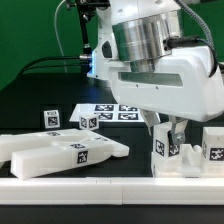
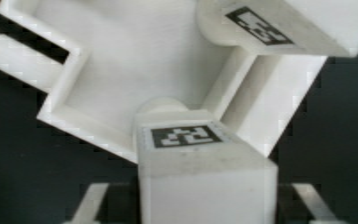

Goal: Assemble chair

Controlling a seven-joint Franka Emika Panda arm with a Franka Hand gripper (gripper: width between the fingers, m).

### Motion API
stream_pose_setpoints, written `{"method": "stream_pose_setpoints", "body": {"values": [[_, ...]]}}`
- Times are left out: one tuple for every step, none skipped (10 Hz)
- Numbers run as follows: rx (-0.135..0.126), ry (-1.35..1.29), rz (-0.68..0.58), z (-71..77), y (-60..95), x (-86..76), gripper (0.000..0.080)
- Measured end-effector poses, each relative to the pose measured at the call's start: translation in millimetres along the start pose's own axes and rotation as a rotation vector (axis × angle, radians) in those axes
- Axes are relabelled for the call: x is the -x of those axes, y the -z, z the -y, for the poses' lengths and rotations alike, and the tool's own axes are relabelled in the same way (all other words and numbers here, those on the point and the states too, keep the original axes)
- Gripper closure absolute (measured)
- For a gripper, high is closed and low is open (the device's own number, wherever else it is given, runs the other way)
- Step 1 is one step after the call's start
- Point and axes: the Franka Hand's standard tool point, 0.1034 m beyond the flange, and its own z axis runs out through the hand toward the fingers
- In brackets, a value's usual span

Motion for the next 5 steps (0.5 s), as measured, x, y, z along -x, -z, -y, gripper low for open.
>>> {"method": "stream_pose_setpoints", "body": {"values": [[0.0,0.023,0.0,-0.1,-0.1,0.0,0.0495],[0.006,0.106,-0.005,0.1,-0.2,0.7,0.0397],[0.025,0.311,-0.008,1.2,1.3,3.5,0.0222],[0.05,0.498,-0.008,2.7,5.3,5.8,0.0222],[0.063,0.627,-0.009,3.8,7.0,7.0,0.0165]]}}
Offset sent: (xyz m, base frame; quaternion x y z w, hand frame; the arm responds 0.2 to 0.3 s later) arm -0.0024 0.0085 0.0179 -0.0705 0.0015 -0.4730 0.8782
